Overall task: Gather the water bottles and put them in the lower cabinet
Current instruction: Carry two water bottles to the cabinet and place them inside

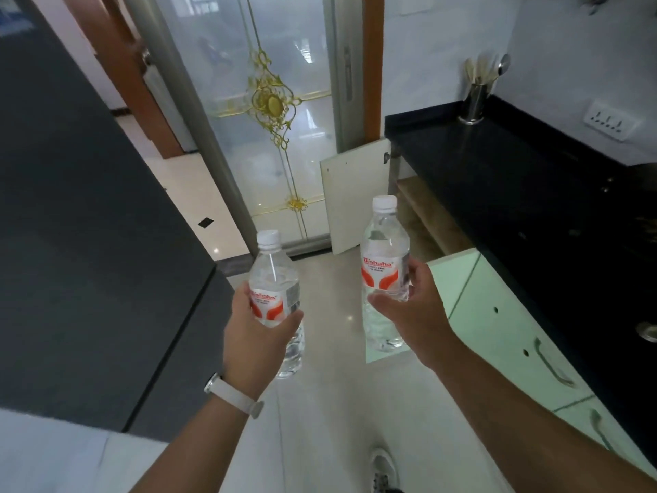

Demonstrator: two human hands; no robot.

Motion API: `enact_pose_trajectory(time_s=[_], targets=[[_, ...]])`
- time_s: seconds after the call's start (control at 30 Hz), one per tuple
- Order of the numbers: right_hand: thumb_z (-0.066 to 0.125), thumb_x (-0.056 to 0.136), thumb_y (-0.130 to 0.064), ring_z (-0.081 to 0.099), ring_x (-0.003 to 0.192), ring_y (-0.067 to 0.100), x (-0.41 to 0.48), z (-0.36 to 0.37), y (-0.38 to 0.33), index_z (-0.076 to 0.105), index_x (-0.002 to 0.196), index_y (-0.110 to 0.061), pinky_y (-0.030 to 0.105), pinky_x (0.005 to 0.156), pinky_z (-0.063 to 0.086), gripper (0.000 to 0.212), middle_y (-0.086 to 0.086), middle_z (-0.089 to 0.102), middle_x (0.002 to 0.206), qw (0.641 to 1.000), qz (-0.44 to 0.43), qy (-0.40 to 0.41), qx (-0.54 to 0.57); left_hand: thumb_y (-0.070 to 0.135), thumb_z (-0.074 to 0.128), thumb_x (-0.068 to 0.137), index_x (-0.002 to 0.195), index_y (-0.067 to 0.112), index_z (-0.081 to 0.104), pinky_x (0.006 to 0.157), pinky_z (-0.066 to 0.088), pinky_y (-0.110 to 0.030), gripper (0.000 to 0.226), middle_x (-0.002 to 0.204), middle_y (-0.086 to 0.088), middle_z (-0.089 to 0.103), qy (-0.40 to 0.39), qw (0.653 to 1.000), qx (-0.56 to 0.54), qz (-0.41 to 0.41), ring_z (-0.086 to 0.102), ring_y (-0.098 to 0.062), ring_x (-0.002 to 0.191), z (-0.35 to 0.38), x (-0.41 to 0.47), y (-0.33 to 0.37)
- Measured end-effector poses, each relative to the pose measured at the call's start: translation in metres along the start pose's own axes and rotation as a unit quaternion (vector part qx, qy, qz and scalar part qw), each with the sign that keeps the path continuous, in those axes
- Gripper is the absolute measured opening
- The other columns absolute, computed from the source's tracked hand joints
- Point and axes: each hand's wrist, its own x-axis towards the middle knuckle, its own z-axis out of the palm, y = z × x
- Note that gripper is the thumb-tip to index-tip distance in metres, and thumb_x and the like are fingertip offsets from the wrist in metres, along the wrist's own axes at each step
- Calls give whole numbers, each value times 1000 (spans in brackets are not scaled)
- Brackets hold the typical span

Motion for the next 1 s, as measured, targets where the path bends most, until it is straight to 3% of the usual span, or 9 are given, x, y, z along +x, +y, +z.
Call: enact_pose_trajectory(time_s=[0.1, 0.23, 0.33, 0.5, 0.67, 0.83, 1.0], targets=[[85, 73, -18, 66, 104, 16, 56, -1, -10, 49, 126, -26, 34, 89, 56, 64, -4, 63, 116, 1000, -14, -15, 12, 17, 89, 74, 129, 28, 48, 81, 52, -23, 70, 107, 21, 61, 15, 1000, 5, 8, 64, 0, 96, 19, 41, 12], [86, 73, -23, 66, 104, 15, 102, 5, -15, 49, 128, -26, 33, 88, 57, 66, -4, 63, 117, 1000, -19, -18, 10, 15, 89, 73, 136, 20, 48, 89, 56, -30, 76, 111, 13, 63, 15, 1000, 4, 5, 65, -9, 99, 34, 76, 22], [86, 73, -24, 67, 100, 10, 129, 13, -21, 49, 127, -25, 18, 72, 56, 66, -6, 64, 115, 999, -25, -20, -4, 14, 89, 72, 135, 24, 48, 91, 58, -35, 76, 108, 20, 61, 16, 1000, -5, 11, 66, -8, 100, 43, 107, 27], [83, 77, -20, 64, 93, 3, 170, 34, -26, 48, 126, -24, 4, 57, 46, 60, -11, 62, 111, 1000, -24, -6, -20, 18, 89, 72, 135, 26, 49, 93, 59, -44, 75, 119, 9, 66, -1, 1000, -21, 6, 68, -14, 106, 57, 161, 18], [84, 76, -21, 63, 98, 4, 222, 61, -32, 47, 128, -28, 11, 65, 48, 64, -13, 61, 116, 999, -15, 23, -45, 20, 89, 73, 135, 22, 50, 94, 58, -41, 73, 119, 7, 66, -23, 999, -27, 18, 67, -16, 105, 67, 235, -1], [82, 76, -12, 65, 103, 12, 276, 105, -41, 48, 131, -23, 26, 81, 53, 66, -7, 64, 116, 997, -4, 73, -29, 21, 86, 77, 134, 26, 47, 84, 52, -19, 69, 114, 15, 60, -91, 994, -50, 39, 59, 7, 97, 64, 326, -15], [81, 78, -15, 64, 106, 13, 324, 154, -60, 46, 134, -25, 31, 87, 53, 67, -6, 62, 119, 994, -3, 94, -55, 19, 87, 77, 132, 33, 44, 89, 53, -27, 71, 117, 12, 61, -120, 989, -80, 32, 63, -7, 103, 58, 415, -30]])
